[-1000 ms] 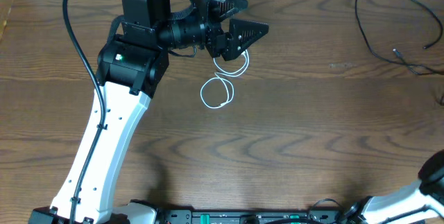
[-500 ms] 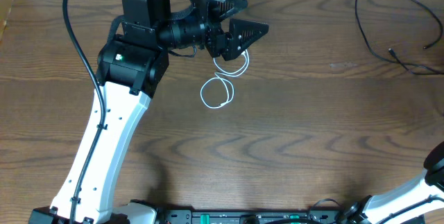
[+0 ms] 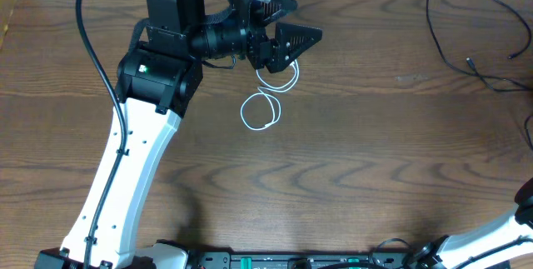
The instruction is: Untangle cables
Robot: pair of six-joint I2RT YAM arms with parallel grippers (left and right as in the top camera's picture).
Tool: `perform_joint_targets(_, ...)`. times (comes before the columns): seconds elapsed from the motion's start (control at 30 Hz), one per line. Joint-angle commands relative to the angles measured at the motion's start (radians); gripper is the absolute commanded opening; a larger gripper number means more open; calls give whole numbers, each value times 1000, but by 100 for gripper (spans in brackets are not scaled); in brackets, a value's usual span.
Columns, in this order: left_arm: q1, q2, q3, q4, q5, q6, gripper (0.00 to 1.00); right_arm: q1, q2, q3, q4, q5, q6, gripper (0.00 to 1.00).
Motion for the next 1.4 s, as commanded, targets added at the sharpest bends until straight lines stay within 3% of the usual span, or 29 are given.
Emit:
perform_joint_targets(0.0,3,6,4,-7,-3,3,85,0,-10,32,-3,-154,-84,99)
perform_joint_targets(0.27,3,6,2,-18,-49,3,86,48,-144,135,-7,-470,-322,99)
perform_joint_targets(0.6,4,6,2,-98,-333,3,87,270,-246,148,7,-486,-404,99)
perform_joint_targets(0.9,6,6,2,-255,-826,1,91,578,-120,148,47,-478,-404,99)
perform_joint_targets(1.0,14,6,2,-305,-986,-87,95,674,-45,148,67,-479,-404,99)
perform_joint_targets(1.27,105,6,2,-376,-989,-156,96,883,150,148,167,-514,-400,98)
perform_joint_targets(1.37,126,6,2,-401,-989,-156,96,953,205,148,201,-518,-359,92)
